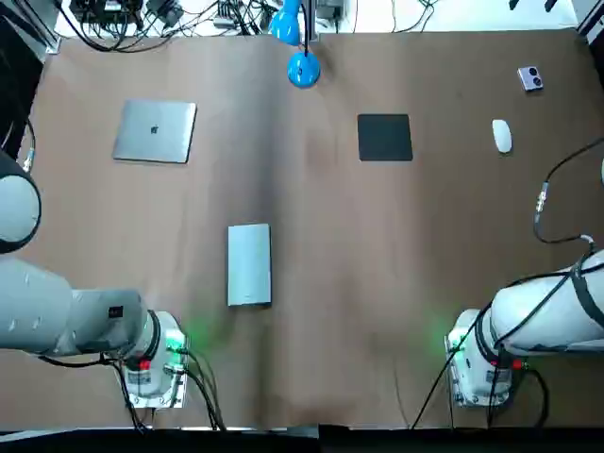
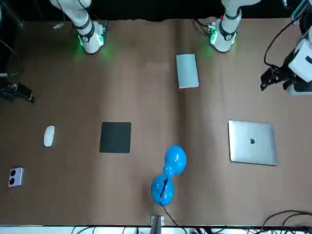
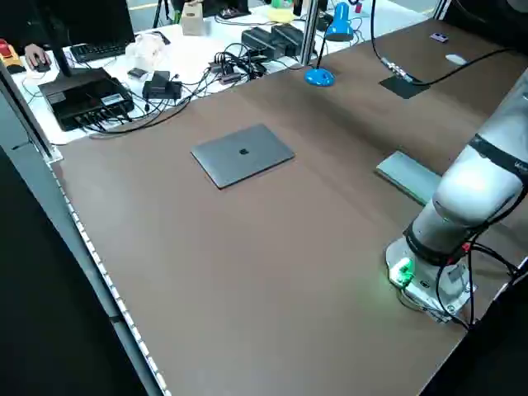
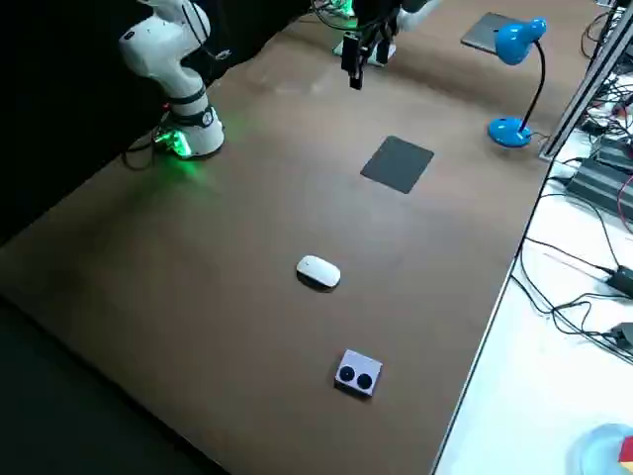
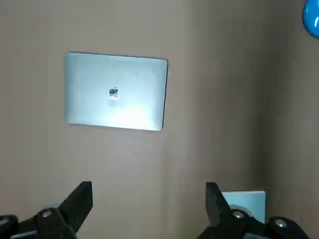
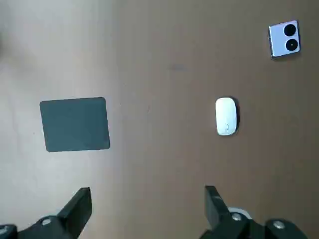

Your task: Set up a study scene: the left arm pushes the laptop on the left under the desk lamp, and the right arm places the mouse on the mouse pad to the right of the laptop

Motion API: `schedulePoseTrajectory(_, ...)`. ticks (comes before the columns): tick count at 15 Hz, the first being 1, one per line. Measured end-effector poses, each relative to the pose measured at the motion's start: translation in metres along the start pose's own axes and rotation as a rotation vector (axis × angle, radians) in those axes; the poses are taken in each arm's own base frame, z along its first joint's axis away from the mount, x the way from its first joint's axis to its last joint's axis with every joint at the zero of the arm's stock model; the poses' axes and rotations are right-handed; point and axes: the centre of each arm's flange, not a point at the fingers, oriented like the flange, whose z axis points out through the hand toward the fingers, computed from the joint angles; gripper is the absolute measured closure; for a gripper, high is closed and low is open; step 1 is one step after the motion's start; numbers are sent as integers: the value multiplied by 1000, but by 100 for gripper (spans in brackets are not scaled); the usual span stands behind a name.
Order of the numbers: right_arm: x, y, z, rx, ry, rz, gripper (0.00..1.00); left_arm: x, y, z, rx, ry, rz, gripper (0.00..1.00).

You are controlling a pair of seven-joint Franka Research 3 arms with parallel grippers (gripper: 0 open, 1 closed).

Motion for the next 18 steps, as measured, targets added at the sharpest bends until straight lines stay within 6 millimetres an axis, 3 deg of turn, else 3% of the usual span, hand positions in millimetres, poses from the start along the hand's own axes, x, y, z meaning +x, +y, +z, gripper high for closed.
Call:
schedulePoseTrajectory(7,2,0,4,0,-7,1,0,-8,2,0,3,35,4,0)
schedulePoseTrajectory(10,6,4,14,-1,-25,8,0,-9,2,-1,4,37,4,0)
schedulePoseTrajectory(14,25,21,47,-3,-46,36,0,-6,-5,5,3,30,-10,0)
schedulePoseTrajectory(18,50,65,113,-4,-96,101,0,7,-35,26,0,-1,-70,0)
